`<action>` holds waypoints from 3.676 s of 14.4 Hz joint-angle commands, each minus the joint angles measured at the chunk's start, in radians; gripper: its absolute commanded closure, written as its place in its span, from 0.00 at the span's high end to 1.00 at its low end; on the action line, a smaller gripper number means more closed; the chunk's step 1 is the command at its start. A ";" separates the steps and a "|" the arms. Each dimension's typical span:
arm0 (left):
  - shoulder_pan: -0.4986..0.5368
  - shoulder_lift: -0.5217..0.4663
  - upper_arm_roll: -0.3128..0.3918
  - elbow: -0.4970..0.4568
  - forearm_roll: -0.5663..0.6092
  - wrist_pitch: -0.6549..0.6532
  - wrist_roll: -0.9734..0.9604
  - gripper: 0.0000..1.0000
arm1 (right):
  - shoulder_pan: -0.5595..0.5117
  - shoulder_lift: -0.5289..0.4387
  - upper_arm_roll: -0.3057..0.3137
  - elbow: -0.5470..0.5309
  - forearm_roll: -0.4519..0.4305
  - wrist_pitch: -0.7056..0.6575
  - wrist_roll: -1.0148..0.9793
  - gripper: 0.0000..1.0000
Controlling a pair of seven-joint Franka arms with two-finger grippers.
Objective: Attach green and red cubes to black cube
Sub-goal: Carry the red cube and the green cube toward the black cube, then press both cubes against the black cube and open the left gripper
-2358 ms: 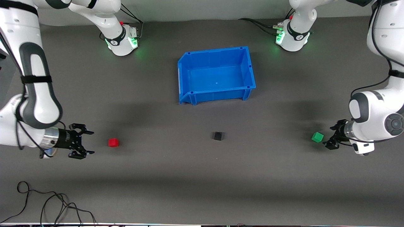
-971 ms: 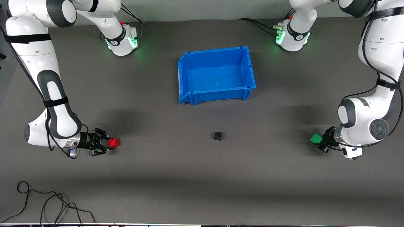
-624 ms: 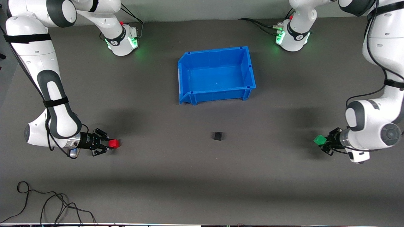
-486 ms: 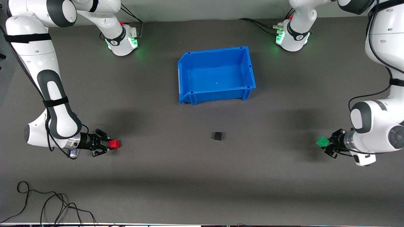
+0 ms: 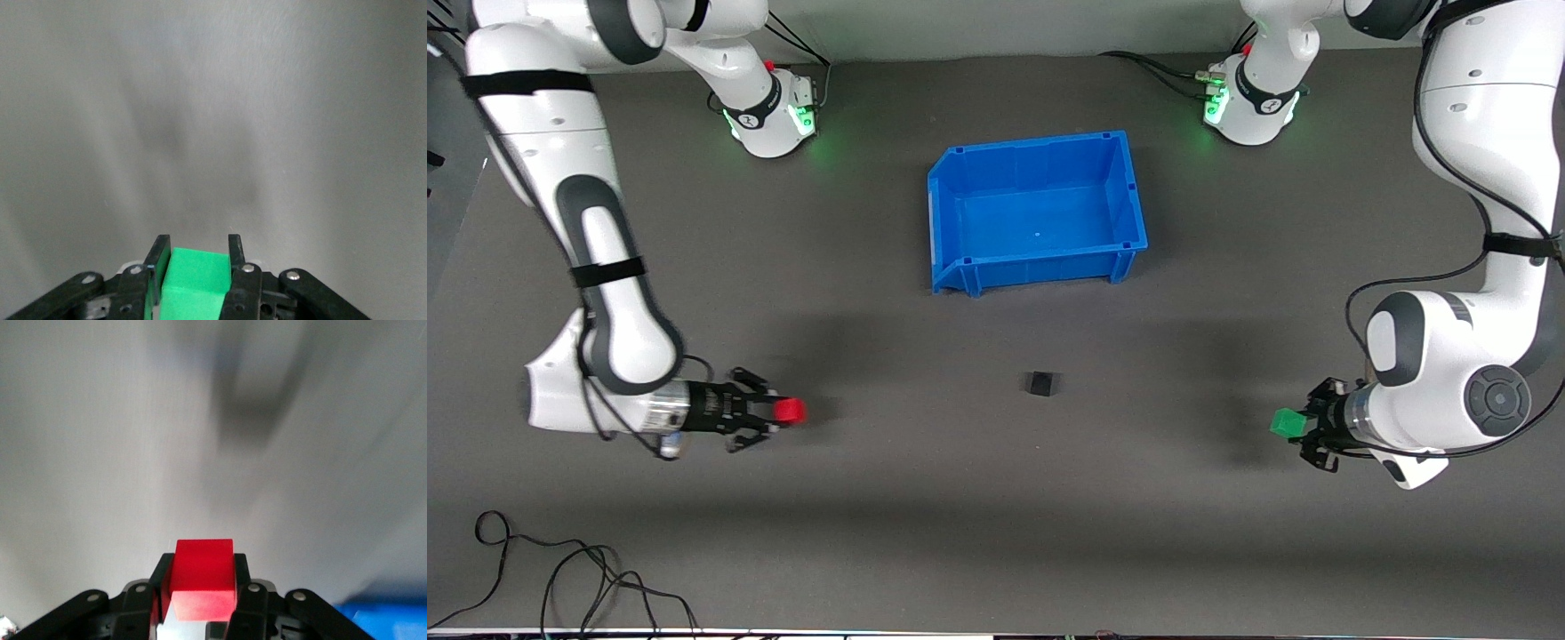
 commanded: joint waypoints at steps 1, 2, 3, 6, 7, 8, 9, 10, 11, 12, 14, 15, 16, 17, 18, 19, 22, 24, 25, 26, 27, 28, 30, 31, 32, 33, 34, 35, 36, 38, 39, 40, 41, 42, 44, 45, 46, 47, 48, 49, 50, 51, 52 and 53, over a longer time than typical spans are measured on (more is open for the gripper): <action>-0.033 0.021 0.011 0.034 -0.080 -0.022 -0.101 0.00 | 0.100 0.003 -0.012 0.042 0.069 0.005 0.093 0.31; -0.061 0.024 0.011 0.030 -0.104 -0.030 -0.112 0.00 | 0.136 0.009 -0.012 0.047 0.094 0.038 0.118 0.31; -0.088 0.030 0.011 0.018 -0.111 -0.031 -0.129 0.00 | 0.178 0.011 -0.012 0.046 0.120 0.096 0.157 0.31; -0.190 0.062 0.012 0.013 -0.086 -0.001 -0.241 0.00 | 0.306 0.047 -0.012 0.050 0.137 0.268 0.269 0.31; -0.223 0.062 0.014 0.002 -0.082 0.014 -0.244 0.00 | 0.346 0.066 -0.012 0.052 0.137 0.332 0.306 0.31; -0.256 0.061 0.014 -0.007 -0.080 0.027 -0.249 0.00 | 0.386 0.084 -0.012 0.064 0.137 0.383 0.346 0.31; -0.279 0.062 0.015 -0.009 -0.080 0.048 -0.267 0.00 | 0.415 0.104 -0.012 0.075 0.137 0.412 0.378 0.31; -0.303 0.067 0.015 -0.010 -0.080 0.082 -0.293 0.00 | 0.438 0.119 -0.012 0.084 0.137 0.435 0.401 0.31; -0.325 0.076 0.017 -0.010 -0.079 0.118 -0.318 0.00 | 0.456 0.133 -0.012 0.090 0.137 0.463 0.429 0.31; -0.343 0.082 0.018 -0.016 -0.073 0.146 -0.333 0.00 | 0.479 0.145 -0.012 0.092 0.137 0.498 0.460 0.31; -0.374 0.088 0.020 -0.044 -0.056 0.212 -0.382 0.00 | 0.515 0.165 -0.012 0.093 0.137 0.564 0.519 0.31; -0.397 0.088 0.020 -0.062 -0.040 0.258 -0.420 0.00 | 0.527 0.179 -0.012 0.096 0.137 0.593 0.541 0.31; -0.415 0.097 0.020 -0.070 -0.034 0.293 -0.462 0.00 | 0.544 0.191 -0.012 0.099 0.137 0.621 0.561 0.31; -0.431 0.107 0.020 -0.068 -0.034 0.313 -0.493 0.00 | 0.564 0.201 -0.012 0.101 0.140 0.643 0.585 0.31; -0.445 0.117 0.021 -0.067 -0.034 0.332 -0.506 0.00 | 0.579 0.204 -0.012 0.101 0.142 0.664 0.602 0.30; -0.454 0.126 0.021 -0.067 -0.034 0.356 -0.525 0.00 | 0.587 0.211 -0.012 0.102 0.140 0.682 0.619 0.29; -0.481 0.150 0.021 -0.065 -0.033 0.398 -0.592 0.00 | 0.604 0.222 -0.012 0.112 0.140 0.701 0.650 0.27; -0.485 0.150 0.021 -0.068 -0.033 0.377 -0.594 0.00 | 0.616 0.225 -0.012 0.112 0.142 0.721 0.655 0.27; -0.488 0.147 0.023 -0.071 -0.033 0.355 -0.596 0.00 | 0.618 0.234 -0.012 0.112 0.142 0.730 0.655 0.27; -0.494 0.146 0.025 -0.070 -0.033 0.338 -0.597 0.00 | 0.624 0.236 -0.012 0.112 0.142 0.736 0.655 0.27; -0.495 0.146 0.025 -0.071 -0.033 0.334 -0.605 0.00 | 0.628 0.239 -0.011 0.112 0.142 0.741 0.655 0.27; -0.495 0.146 0.025 -0.071 -0.033 0.318 -0.605 0.00 | 0.631 0.242 -0.012 0.112 0.142 0.746 0.656 0.26; -0.495 0.145 0.025 -0.070 -0.033 0.309 -0.606 0.00 | 0.634 0.244 -0.011 0.112 0.142 0.759 0.668 0.22; -0.497 0.143 0.025 -0.070 -0.033 0.311 -0.606 0.00 | 0.639 0.245 -0.011 0.112 0.142 0.765 0.670 0.22; -0.497 0.143 0.023 -0.068 -0.034 0.315 -0.611 0.00 | 0.641 0.247 -0.011 0.112 0.142 0.766 0.670 0.22; -0.498 0.143 0.023 -0.065 -0.033 0.321 -0.623 0.00 | 0.641 0.247 -0.011 0.113 0.143 0.766 0.670 0.21; -0.501 0.143 0.023 -0.062 -0.034 0.323 -0.629 0.00 | 0.641 0.248 -0.011 0.113 0.143 0.767 0.671 0.22; -0.504 0.143 0.023 -0.061 -0.034 0.323 -0.629 0.00 | 0.642 0.254 -0.011 0.113 0.143 0.769 0.672 0.22; -0.503 0.143 0.023 -0.061 -0.034 0.323 -0.629 0.00 | 0.644 0.259 -0.011 0.113 0.142 0.779 0.672 0.21; -0.504 0.143 0.023 -0.061 -0.034 0.324 -0.631 0.00 | 0.659 0.261 -0.011 0.112 0.158 0.788 0.672 0.21; -0.506 0.145 0.023 -0.061 -0.034 0.324 -0.631 0.00 | 0.661 0.261 -0.011 0.112 0.162 0.789 0.673 0.21; -0.506 0.145 0.023 -0.061 -0.033 0.324 -0.629 0.00 | 0.662 0.261 -0.011 0.112 0.162 0.789 0.673 0.22; -0.504 0.145 0.023 -0.061 -0.034 0.324 -0.628 0.00 | 0.664 0.261 -0.011 0.110 0.162 0.789 0.673 0.22; -0.503 0.143 0.023 -0.061 -0.033 0.324 -0.625 0.20 | 0.664 0.261 -0.011 0.110 0.162 0.789 0.672 0.22; -0.497 0.140 0.025 -0.056 -0.033 0.323 -0.619 0.99 | 0.668 0.261 -0.011 0.110 0.160 0.789 0.667 0.22; -0.491 0.137 0.026 -0.049 -0.033 0.311 -0.617 1.00 | 0.668 0.261 -0.011 0.110 0.153 0.789 0.664 0.22; -0.475 0.133 0.026 -0.041 -0.031 0.302 -0.609 1.00 | 0.668 0.261 -0.011 0.110 0.146 0.789 0.655 0.21; -0.459 0.125 0.035 -0.039 -0.022 0.286 -0.594 1.00 | 0.668 0.261 -0.012 0.110 0.143 0.789 0.647 0.21; -0.443 0.107 0.044 -0.038 -0.005 0.257 -0.580 1.00 | 0.668 0.261 -0.012 0.110 0.137 0.787 0.627 0.21; -0.416 0.090 0.048 -0.039 0.012 0.222 -0.559 1.00 | 0.668 0.261 -0.012 0.109 0.137 0.787 0.618 0.22; -0.378 0.072 0.048 -0.039 0.013 0.191 -0.516 1.00 | 0.668 0.261 -0.012 0.110 0.137 0.787 0.618 0.26; -0.338 0.049 0.046 -0.039 0.013 0.164 -0.446 1.00 | 0.665 0.262 -0.012 0.110 0.137 0.785 0.619 0.66; -0.295 0.022 0.043 -0.039 0.009 0.130 -0.375 1.00 | 0.656 0.268 -0.012 0.113 0.137 0.784 0.616 0.99; -0.258 -0.002 0.041 -0.039 0.003 0.090 -0.314 1.00 | 0.659 0.270 -0.014 0.113 0.130 0.784 0.598 0.99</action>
